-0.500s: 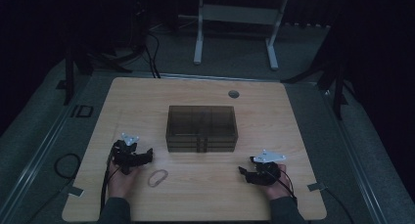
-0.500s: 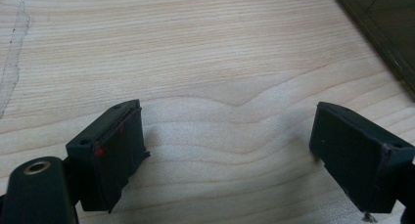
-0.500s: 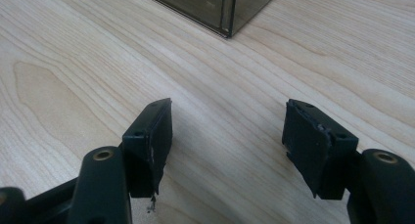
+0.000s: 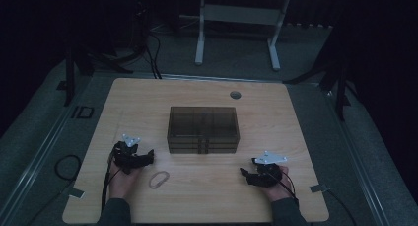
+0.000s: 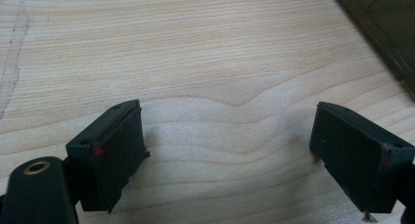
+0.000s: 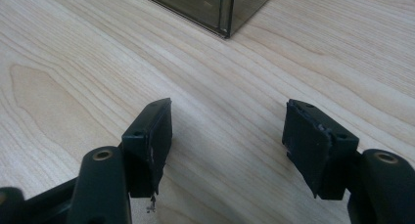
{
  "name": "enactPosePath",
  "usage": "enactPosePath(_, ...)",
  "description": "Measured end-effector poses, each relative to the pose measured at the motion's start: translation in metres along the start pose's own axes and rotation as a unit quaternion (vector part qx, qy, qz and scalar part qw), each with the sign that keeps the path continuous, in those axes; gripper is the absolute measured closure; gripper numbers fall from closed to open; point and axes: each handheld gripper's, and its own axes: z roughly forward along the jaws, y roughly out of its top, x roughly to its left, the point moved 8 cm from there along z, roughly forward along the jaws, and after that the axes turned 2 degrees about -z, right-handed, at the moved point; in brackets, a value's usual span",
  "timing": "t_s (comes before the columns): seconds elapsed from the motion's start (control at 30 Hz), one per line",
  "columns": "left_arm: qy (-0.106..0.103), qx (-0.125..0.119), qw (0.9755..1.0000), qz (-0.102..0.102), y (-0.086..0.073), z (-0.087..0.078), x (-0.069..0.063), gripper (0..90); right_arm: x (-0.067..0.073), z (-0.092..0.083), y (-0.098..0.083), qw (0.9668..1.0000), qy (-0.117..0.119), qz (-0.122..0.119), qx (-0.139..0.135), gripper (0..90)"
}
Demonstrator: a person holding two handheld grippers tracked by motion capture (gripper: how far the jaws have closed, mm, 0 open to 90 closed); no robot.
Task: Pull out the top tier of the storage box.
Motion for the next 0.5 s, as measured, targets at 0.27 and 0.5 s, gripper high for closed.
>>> enactPosePath(0.27, 0.0, 0.0, 1.0, 0.0, 0.0, 0.0, 0.0, 13.2, 0.0, 0.0001, 0.0004, 1.0, -0.001, 0.001, 0.004, 35.2)
enactPosePath(0.5, 0.0, 0.0, 1.0, 0.0, 0.0, 0.0, 0.0001, 13.2, 0.0011, -0.0012, -0.0002, 1.0, -0.001, 0.003, 0.008, 36.1)
